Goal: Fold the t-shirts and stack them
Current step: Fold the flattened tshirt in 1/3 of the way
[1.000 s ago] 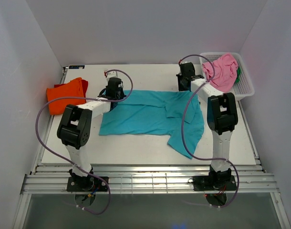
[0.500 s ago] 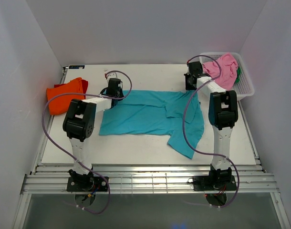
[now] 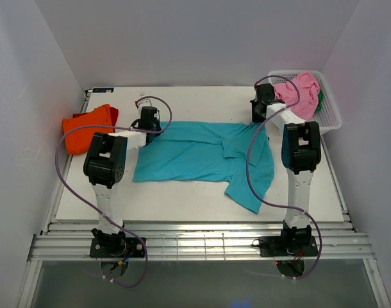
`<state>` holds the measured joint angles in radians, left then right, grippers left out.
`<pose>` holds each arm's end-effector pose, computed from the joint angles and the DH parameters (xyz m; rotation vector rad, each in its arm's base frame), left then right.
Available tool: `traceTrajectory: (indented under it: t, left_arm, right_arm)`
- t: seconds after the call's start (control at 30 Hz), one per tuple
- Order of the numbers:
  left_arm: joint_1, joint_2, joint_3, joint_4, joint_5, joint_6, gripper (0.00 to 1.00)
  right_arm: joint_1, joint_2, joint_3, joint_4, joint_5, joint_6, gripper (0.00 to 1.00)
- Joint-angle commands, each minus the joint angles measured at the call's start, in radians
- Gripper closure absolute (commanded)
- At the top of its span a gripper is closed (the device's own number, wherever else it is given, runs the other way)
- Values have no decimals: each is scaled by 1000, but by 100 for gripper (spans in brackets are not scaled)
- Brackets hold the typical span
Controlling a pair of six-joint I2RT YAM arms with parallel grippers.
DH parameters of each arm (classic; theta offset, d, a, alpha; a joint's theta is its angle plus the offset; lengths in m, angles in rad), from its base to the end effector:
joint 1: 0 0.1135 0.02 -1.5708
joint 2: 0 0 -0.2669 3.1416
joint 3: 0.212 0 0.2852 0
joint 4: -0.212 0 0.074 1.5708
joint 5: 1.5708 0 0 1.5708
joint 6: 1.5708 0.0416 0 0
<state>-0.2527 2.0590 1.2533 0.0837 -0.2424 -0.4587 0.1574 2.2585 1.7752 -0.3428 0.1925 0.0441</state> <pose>0.4551 -0.1072 0.1141 -0.3570 2.2410 -0.0979 0.5366 0.0771 0.1589 -0.0451 2.3808 -0.1351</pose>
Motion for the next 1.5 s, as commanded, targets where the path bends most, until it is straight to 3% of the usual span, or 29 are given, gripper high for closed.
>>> traceTrajectory:
  t: [0.0, 0.7, 0.97, 1.07, 1.27, 1.3, 1.4, 1.47]
  left_arm:
    - [21, -17, -35, -7, -9, -20, 100]
    - [86, -7, -68, -19, 0, -70, 100]
    - [84, -20, -45, 50, 60, -41, 100]
    - [84, -37, 12, 50, 69, -28, 98]
    - [72, -85, 219, 54, 110, 31, 77]
    - [60, -98, 242, 54, 109, 43, 58]
    - [27, -189, 273, 82, 83, 98, 17]
    - [12, -246, 256, 85, 61, 141, 12]
  right_arm:
    - [1, 21, 23, -12, 38, -7, 92]
    - [-55, 147, 184, -133, 136, 22, 92]
    - [-61, 122, 184, -87, 50, 13, 92]
    - [-61, 76, 172, -61, 33, 11, 86]
    - [-62, -84, 96, 123, -57, -9, 78]
    - [-62, -112, 86, 145, -67, -12, 78]
    - [-61, -250, 4, 228, -108, -21, 75]
    - [-61, -357, -70, 257, -139, -23, 72]
